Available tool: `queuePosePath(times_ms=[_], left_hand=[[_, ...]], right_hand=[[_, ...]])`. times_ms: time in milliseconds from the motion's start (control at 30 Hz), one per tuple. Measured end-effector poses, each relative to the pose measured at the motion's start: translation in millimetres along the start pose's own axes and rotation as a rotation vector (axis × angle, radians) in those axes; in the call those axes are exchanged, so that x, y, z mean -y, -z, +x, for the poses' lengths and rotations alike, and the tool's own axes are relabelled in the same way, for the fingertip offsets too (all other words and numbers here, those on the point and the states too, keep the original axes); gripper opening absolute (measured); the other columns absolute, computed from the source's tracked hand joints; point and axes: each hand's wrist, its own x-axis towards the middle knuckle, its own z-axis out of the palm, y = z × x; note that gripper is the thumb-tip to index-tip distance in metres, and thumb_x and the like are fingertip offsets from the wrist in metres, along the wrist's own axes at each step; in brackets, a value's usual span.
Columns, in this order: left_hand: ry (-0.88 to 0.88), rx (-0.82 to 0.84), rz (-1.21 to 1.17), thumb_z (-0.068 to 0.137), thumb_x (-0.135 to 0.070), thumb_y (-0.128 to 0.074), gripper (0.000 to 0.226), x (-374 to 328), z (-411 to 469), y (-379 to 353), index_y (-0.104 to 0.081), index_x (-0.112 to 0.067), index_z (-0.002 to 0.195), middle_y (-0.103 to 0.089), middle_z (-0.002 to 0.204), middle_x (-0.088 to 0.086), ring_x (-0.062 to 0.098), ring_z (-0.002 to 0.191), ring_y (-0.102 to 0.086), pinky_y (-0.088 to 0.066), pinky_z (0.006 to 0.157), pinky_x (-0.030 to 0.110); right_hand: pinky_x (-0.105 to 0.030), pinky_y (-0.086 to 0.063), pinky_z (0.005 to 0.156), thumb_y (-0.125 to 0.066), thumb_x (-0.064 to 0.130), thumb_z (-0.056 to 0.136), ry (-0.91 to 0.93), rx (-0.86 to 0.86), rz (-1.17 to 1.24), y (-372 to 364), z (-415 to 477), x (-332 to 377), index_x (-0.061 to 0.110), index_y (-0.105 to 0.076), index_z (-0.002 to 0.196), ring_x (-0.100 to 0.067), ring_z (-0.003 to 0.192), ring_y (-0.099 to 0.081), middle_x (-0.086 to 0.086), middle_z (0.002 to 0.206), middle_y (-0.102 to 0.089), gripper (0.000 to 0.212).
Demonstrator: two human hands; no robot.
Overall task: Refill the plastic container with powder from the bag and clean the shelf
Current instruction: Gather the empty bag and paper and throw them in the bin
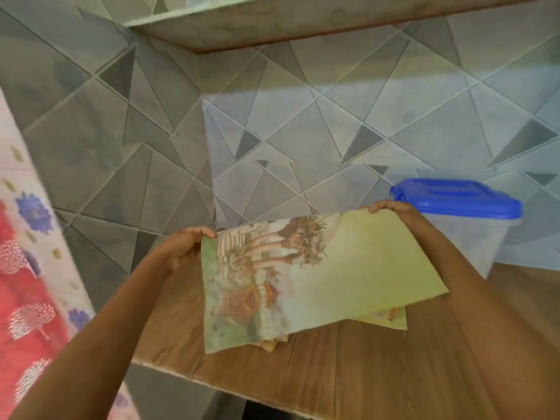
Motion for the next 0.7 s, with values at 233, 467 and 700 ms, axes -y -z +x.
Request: queuePosePath(times_ms=[233,467,700], left_hand=[[-0.188,0.102,0.568,0.093,-0.02,-0.05,0.018,-21.1,-15.7,-4.0,-0.059,-0.006,0.087,-0.06,0.088,0.006,0.006,0.075,-0.06,-0.046,0.069,0.016],[-0.256,0.566,0.654,0.078,-0.045,-0.065,0.056,-30.1,-4.4,-76.9,-0.047,-0.024,0.126,-0.061,0.124,-0.004,0.007,0.115,-0.056,-0.043,0.099,0.025],[-0.431,0.474,0.48,0.085,-0.005,-0.063,0.006,-22.2,5.3,-110.4,-0.064,0.001,0.086,-0.066,0.08,0.003,-0.006,0.068,-0.062,-0.046,0.073,0.008]], right_hand=[[-0.026,-0.053,0.073,-0.05,-0.009,0.086,0.179,0.123,-0.24,-37.6,0.2,28.3,0.02,-0.071,0.05,-0.017,0.078,-0.066,0.003,0.092,-0.07,0.05],[-0.014,-0.051,0.067,-0.047,-0.011,0.087,0.348,0.327,-0.382,-84.6,-8.3,64.3,0.023,-0.066,0.043,-0.002,0.072,-0.065,0.004,0.083,-0.068,0.059],[-0.027,-0.045,0.08,-0.048,0.001,0.092,0.37,0.224,-0.39,-46.3,-22.6,77.5,0.022,-0.068,0.086,-0.01,0.088,-0.062,0.0,0.101,-0.068,0.03]])
